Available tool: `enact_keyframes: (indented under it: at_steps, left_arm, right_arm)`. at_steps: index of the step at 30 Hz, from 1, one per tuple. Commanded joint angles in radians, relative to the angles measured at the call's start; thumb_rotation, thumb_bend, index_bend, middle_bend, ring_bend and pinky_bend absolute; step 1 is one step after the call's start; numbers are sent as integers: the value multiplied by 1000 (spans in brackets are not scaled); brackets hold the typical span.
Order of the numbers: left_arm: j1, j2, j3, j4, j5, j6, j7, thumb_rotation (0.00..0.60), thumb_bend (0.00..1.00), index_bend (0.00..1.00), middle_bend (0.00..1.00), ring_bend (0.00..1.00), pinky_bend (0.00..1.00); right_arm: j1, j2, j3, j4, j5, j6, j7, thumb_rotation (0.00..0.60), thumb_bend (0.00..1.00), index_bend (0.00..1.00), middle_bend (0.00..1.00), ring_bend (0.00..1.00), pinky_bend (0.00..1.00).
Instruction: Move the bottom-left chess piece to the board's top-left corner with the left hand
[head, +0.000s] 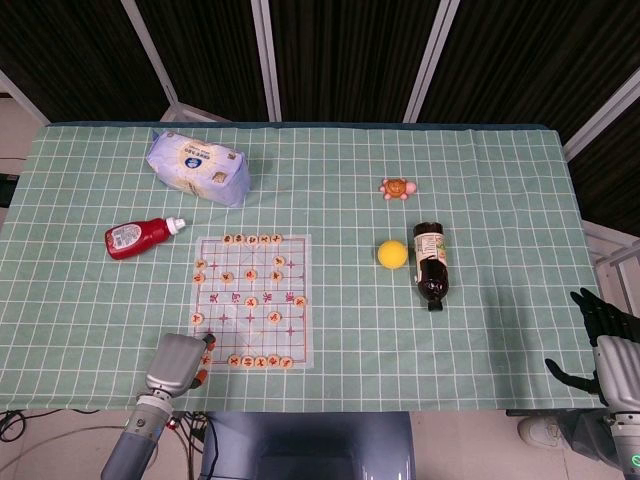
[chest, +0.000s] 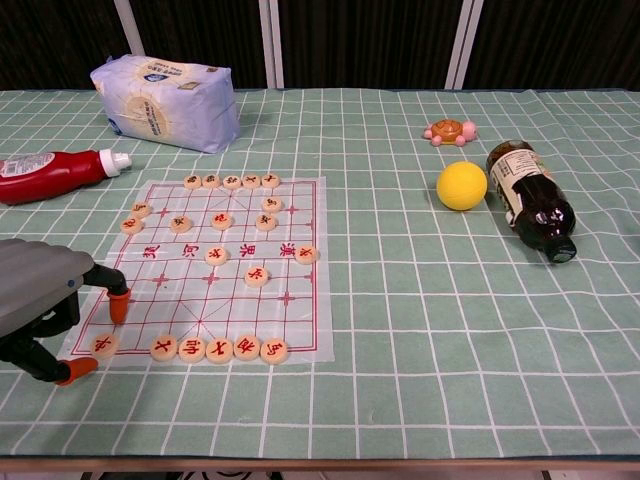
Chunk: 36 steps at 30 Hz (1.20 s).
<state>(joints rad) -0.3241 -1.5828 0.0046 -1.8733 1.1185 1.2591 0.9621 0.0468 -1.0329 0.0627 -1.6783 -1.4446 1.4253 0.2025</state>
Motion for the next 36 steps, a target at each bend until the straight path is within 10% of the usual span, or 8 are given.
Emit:
enact_keyframes:
  at_steps: [1, 36]
  left_arm:
    - [-5, -5, 2, 8, -8, 2, -3, 600, 230, 451, 1000, 1000, 1000]
    - [-41, -17, 26, 31, -55, 26, -37, 600, 280, 478, 1000, 1000, 1000]
  right_arm:
    - [0, 0, 1, 0, 0, 1, 0, 600, 248, 0, 0, 0, 0]
    - [0, 1, 1, -2, 1, 1, 1, 600, 248, 0, 0, 0, 0]
